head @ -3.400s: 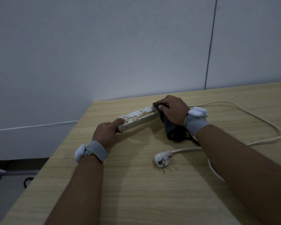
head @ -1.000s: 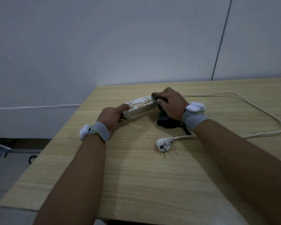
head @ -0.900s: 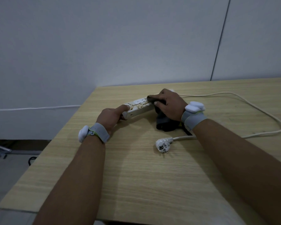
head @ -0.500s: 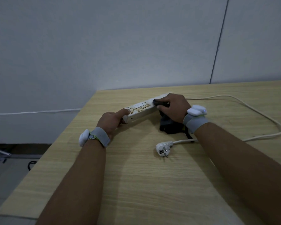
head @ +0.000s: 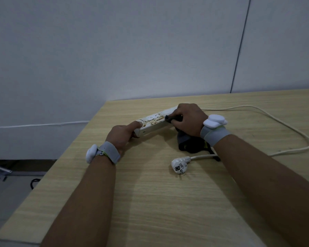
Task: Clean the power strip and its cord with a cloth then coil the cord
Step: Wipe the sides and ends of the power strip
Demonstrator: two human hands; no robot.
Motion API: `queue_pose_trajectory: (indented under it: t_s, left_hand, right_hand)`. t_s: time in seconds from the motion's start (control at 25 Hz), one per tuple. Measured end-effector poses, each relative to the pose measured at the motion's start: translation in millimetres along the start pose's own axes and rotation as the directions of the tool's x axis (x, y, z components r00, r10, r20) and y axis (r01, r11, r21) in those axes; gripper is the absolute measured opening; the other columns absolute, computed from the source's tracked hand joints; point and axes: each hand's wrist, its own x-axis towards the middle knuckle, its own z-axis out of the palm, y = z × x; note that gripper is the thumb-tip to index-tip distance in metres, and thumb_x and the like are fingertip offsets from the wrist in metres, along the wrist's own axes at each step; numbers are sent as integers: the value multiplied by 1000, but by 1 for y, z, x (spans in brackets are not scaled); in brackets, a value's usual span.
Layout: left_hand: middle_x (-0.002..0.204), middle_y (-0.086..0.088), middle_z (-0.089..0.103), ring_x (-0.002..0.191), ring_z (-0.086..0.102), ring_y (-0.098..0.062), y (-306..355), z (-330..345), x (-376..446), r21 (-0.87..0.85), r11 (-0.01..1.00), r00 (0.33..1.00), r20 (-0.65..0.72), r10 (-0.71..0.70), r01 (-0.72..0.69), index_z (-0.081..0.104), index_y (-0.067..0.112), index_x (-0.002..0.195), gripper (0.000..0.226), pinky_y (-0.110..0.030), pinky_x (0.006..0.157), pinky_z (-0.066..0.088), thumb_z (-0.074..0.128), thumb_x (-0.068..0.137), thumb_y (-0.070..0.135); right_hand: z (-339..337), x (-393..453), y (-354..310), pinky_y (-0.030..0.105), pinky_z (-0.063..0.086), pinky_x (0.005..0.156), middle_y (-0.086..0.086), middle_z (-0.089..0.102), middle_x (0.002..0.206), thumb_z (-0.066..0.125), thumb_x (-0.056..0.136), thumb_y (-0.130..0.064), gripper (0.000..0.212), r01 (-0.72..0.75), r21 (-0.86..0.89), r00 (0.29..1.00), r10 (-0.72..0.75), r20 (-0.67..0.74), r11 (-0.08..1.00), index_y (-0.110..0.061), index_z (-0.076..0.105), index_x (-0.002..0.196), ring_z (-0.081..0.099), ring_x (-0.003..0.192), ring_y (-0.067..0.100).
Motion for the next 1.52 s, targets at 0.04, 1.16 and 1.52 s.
queue_pose_trajectory:
  t_s: [0.04,1.16,1.52]
  left_hand:
    - [50,5,63,58,54,-20,1,0,-1,7,1000,1000,2,-2,2,74,22,51,45,-30,60,41,69,39,66]
    - [64,-9,66,65,57,-25,2,1,0,-6,1000,999,40,-13,14,75,16,55,54,-35,68,44,70,38,67]
    - [62,-6,66,65,56,-24,1,-2,0,-10,1000,999,43,-28,29,74,19,54,52,-35,67,43,70,40,69]
  right_hand:
    - [-2,1,3,31,43,79,9,64,94,62,81,-26,26,-34,-9,999,34,-9,999,-24,74,104,59,92,30]
    - [1,-1,14,29,41,64,2,64,91,61,76,-31,13,-198,-114,979,190,-77,973,-22,60,85,58,87,28]
    - [-4,-7,-21,26,41,64,-2,67,78,72,78,-35,18,88,187,993,-71,-99,978,-21,63,86,60,74,20]
